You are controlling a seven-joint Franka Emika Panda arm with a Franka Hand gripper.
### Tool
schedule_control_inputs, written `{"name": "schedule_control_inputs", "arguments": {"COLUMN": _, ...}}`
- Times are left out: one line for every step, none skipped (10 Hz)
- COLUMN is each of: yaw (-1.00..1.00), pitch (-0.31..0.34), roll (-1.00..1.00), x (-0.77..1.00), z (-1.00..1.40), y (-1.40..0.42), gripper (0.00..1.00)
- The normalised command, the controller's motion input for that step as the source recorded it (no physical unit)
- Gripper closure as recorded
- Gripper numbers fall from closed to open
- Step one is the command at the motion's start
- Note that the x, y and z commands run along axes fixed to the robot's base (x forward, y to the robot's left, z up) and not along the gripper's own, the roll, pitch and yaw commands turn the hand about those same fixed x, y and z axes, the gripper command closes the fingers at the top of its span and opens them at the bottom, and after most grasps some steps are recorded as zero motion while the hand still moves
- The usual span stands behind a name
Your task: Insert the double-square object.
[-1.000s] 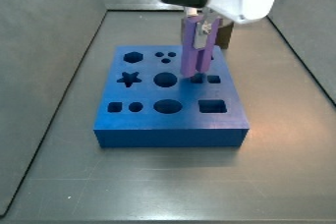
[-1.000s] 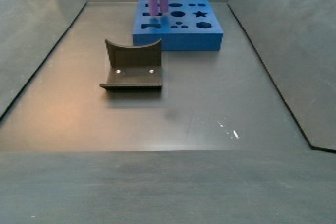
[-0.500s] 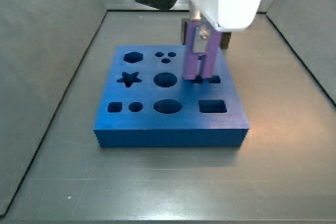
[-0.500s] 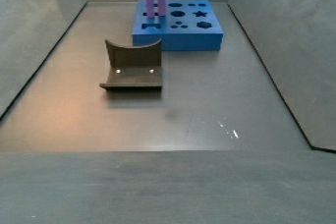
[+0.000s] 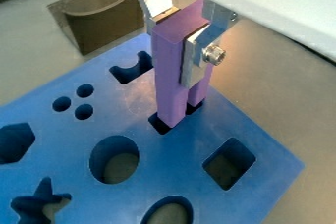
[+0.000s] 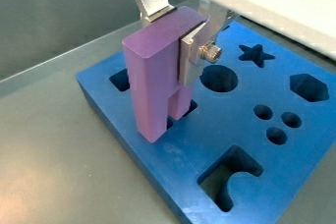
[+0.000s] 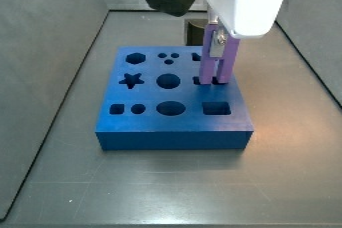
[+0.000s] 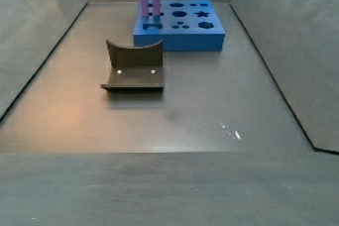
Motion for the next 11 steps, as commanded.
{"name": "schedule_control_inputs", "arguments": {"yaw": -0.56, "pitch": 0.000, "roll": 0.00, "x": -0.27, "z": -0.22, "y": 0.00, "gripper": 1.00}}
{"name": "schedule_control_inputs", "arguments": {"yaw": -0.55, "pitch": 0.000, "roll": 0.00, "x": -0.26, "z": -0.18, "y": 0.02, "gripper": 1.00}}
{"name": "schedule_control_inputs", "arguments": {"yaw": -0.46, "pitch": 0.000, "roll": 0.03, "x": -0.25, "z": -0.21, "y": 0.06, "gripper": 1.00}}
{"name": "schedule_control_inputs", "arguments": {"yaw": -0.24, "pitch": 0.000, "roll": 0.09, "x": -0.22, "z": -0.23, "y": 0.00, "gripper": 1.00}}
{"name": "schedule_control_inputs", "arguments": {"yaw": 0.00, "pitch": -0.019, "roll": 0.12, "x": 0.01, "z": -0.45, "y": -0.03, "gripper": 1.00}}
{"name": "schedule_control_inputs", "arguments": {"yaw": 0.00, "pitch": -0.053, "roll": 0.12, "x": 0.11, "z": -0.60, "y": -0.09, "gripper": 1.00}}
{"name": "schedule_control_inputs", "arguments": {"yaw": -0.02, "pitch": -0.051, "roll": 0.03, "x": 0.11, "z": -0.51, "y": -0.11, "gripper": 1.00}}
{"name": "schedule_control_inputs", "arguments": {"yaw": -0.05, "pitch": -0.046, "roll": 0.03, "x": 0.05, "z": -0.46, "y": -0.05, "gripper": 1.00}}
{"name": "schedule_control_inputs", "arguments": {"yaw": -0.05, "pitch": -0.077, "roll": 0.00, "x": 0.00, "z": -0.40, "y": 0.00, "gripper": 1.00}}
{"name": "schedule_control_inputs", "arguments": {"yaw": 0.00, "pitch": -0.074, "roll": -0.09, "x": -0.02, "z": -0.02, "y": 0.10, "gripper": 1.00}}
{"name": "schedule_control_inputs", "arguments": {"yaw": 0.00, "pitch": 0.000, "roll": 0.00, "x": 0.00, "z": 0.00, "y": 0.00, "gripper": 1.00}}
